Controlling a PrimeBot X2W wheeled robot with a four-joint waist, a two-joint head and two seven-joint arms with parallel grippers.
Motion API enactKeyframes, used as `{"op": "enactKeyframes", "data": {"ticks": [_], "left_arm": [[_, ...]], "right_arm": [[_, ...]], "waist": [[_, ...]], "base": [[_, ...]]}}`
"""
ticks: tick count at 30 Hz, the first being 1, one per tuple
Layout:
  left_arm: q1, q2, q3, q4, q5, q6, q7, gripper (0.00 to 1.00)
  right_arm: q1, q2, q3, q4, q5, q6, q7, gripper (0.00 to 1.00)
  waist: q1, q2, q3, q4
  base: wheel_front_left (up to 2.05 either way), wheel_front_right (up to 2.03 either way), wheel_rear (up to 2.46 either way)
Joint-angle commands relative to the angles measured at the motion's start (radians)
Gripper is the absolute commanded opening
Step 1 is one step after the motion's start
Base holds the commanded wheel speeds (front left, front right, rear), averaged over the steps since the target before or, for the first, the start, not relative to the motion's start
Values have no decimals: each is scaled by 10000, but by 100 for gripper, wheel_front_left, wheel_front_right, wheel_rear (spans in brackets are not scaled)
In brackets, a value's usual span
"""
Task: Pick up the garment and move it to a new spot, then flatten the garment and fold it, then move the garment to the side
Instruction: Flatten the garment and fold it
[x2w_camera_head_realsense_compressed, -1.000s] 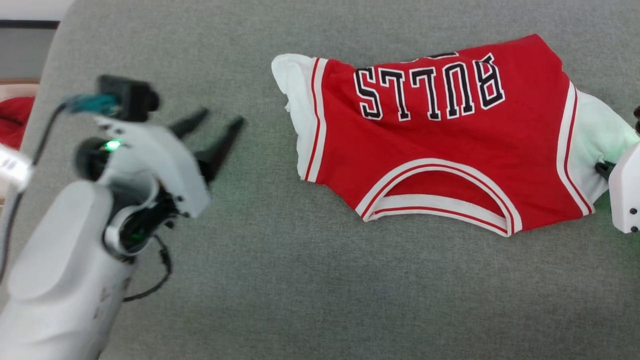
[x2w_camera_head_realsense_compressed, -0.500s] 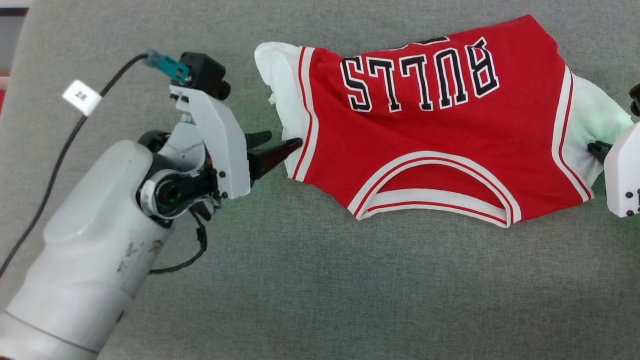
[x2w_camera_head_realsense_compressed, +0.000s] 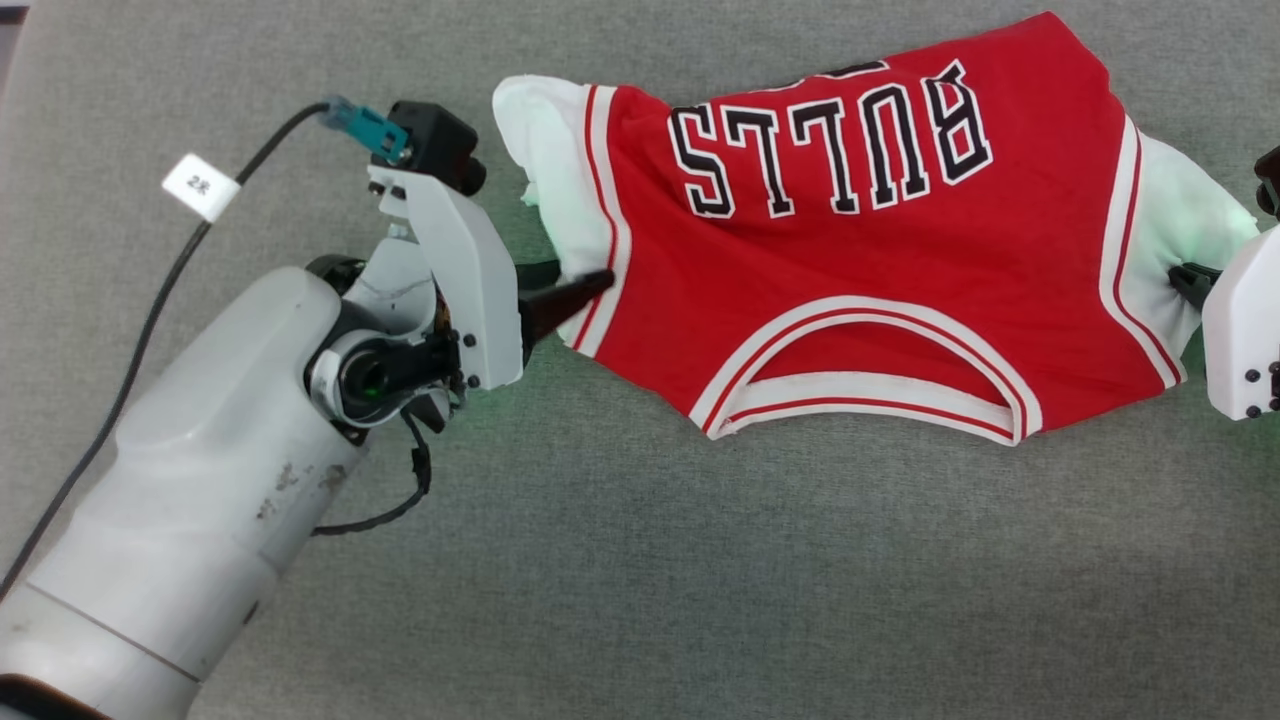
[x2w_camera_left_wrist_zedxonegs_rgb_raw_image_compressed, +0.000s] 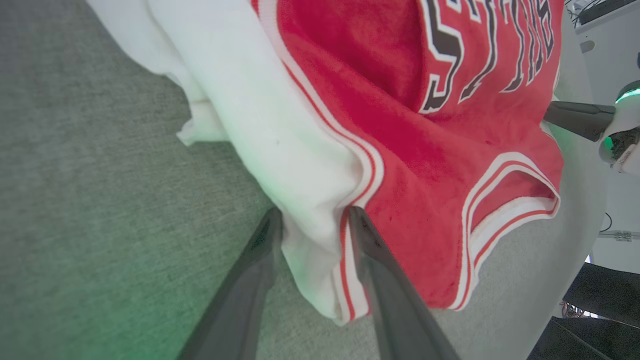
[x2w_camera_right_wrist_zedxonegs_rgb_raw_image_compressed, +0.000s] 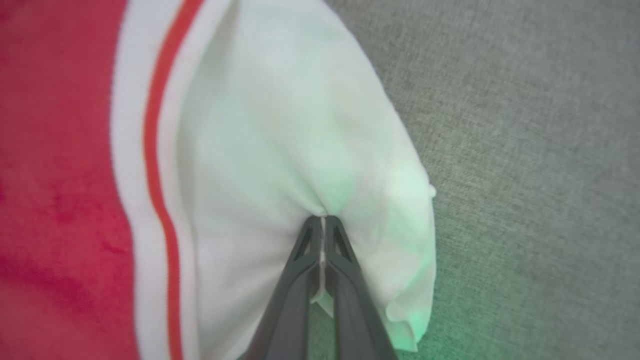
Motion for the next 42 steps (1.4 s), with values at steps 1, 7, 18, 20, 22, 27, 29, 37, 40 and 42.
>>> {"op": "enactKeyframes", "data": {"ticks": [1, 7, 18, 20, 22, 27, 29, 37, 40, 42], "left_arm": [[-2, -18, -100, 61, -201, -42, -87, 0], [-227, 459, -303, -182, -726, -42, -440, 0], [-345, 1323, 146, -1235, -1570, -36, -1876, 0], [-554, 1449, 426, -1323, -1576, -35, -2388, 0], [-762, 1416, 643, -1332, -1674, -35, -2756, 0], [-1859, 1040, 1167, -276, -1649, -33, -3495, 0], [-2565, 777, 1315, 391, -1469, -33, -3789, 0], [-6010, 12, 2125, 3415, -687, 386, -5684, 0], [-7290, -133, 2353, 4171, -422, 308, -6533, 0], [-7914, -290, 2529, 4531, -387, 221, -7153, 0]], "right_arm": [[532, 272, 366, 788, -105, -102, 85, 0], [546, 306, 313, 829, -15, -99, -205, 0], [-48, 447, -1338, 140, 653, -67, -1754, 0], [-327, 495, -1750, -20, 586, -67, -2077, 0], [-680, 633, -2084, -10, 479, -67, -2302, 0], [-2295, 1443, -3112, 373, 649, -67, -2805, 0], [-3130, 1818, -3521, 662, 565, -67, -3069, 0], [-7163, 3174, -5663, 2570, -473, -74, -4978, 0], [-8605, 3508, -6334, 3238, -806, -76, -5836, 0], [-9387, 3619, -6675, 3630, -1043, -77, -6459, 0]], "waist": [[0, -1, -15, -26], [0, -1, -252, -146], [0, -1, -820, -452], [0, -1, -804, -547], [0, -1, -780, -621], [0, -1, -533, -702], [0, -1, -339, -727], [0, -1, 603, -993], [0, -1, 772, -1080], [0, -1, 770, -1117]], "base": [[0, 0, 0], [0, 0, 0], [0, 0, 0], [0, 0, 0], [0, 0, 0], [0, 0, 0], [0, 0, 0], [0, 0, 0], [0, 0, 0], [0, 0, 0]]}}
